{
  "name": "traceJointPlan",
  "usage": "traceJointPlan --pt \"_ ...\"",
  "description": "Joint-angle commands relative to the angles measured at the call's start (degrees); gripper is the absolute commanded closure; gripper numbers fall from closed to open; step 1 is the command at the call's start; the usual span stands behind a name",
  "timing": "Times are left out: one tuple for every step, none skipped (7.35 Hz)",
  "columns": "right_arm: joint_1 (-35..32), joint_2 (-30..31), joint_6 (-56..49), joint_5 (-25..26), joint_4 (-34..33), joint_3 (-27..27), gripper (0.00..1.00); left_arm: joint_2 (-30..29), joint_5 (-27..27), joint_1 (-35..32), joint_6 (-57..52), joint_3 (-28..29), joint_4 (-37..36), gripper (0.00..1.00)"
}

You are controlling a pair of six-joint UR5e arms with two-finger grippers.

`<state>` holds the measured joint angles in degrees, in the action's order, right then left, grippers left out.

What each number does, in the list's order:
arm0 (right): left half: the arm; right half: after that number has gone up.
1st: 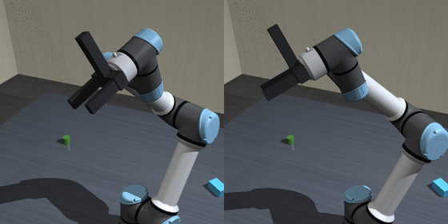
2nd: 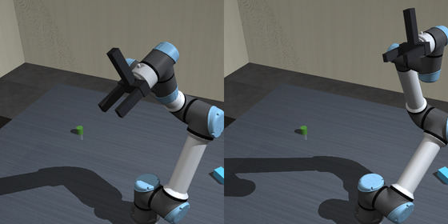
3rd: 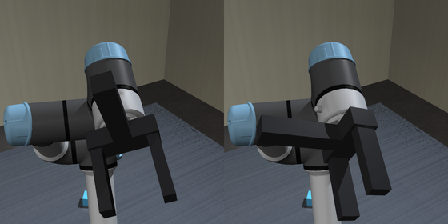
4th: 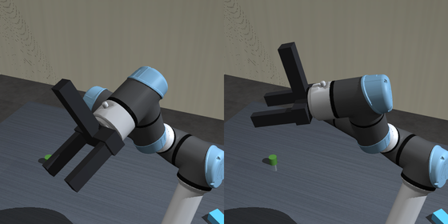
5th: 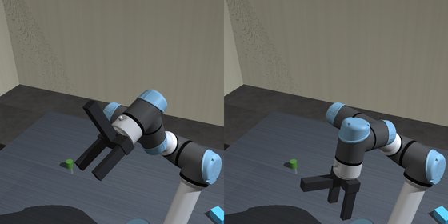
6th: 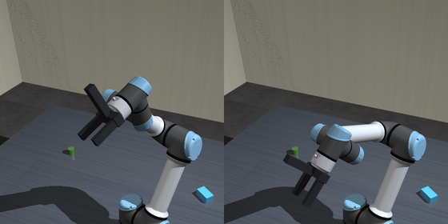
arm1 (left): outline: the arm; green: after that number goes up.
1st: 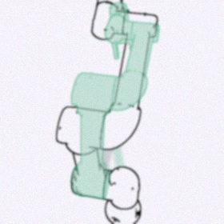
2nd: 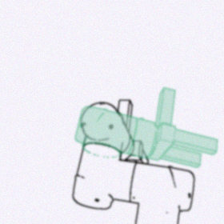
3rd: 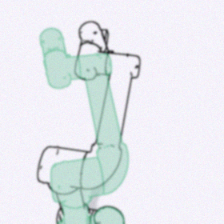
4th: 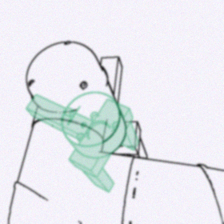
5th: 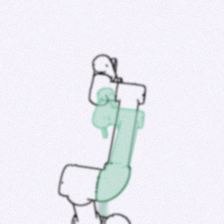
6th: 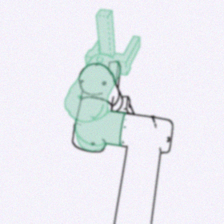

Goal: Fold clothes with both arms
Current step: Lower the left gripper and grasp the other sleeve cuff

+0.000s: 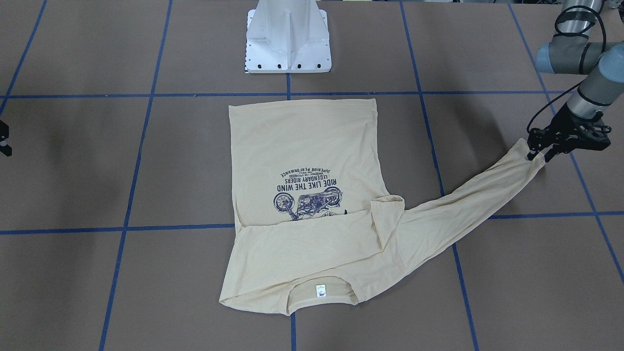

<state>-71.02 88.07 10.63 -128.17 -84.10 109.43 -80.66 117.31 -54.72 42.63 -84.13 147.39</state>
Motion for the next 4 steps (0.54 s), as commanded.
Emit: traceJointPlan --pt "0.0 0.0 0.0 0.0 0.1 0.2 0.0 0.1 -0.1 0.1 -0.1 -0.3 0.0 1.0" --pt "0.0 0.0 0.0 0.0 0.1 0.2 0.0 0.5 0.0 0.1 -1.0 -1.6 -0.1 1.0" --pt "0.0 -0.1 0.0 0.0 0.0 0.1 0.0 0.9 1.1 -0.3 -3.1 -3.5 -0.6 1.0" --pt "0.0 0.0 0.0 0.0 0.1 0.1 0.0 0.7 4.1 -0.5 -3.5 -5.5 -2.1 1.0"
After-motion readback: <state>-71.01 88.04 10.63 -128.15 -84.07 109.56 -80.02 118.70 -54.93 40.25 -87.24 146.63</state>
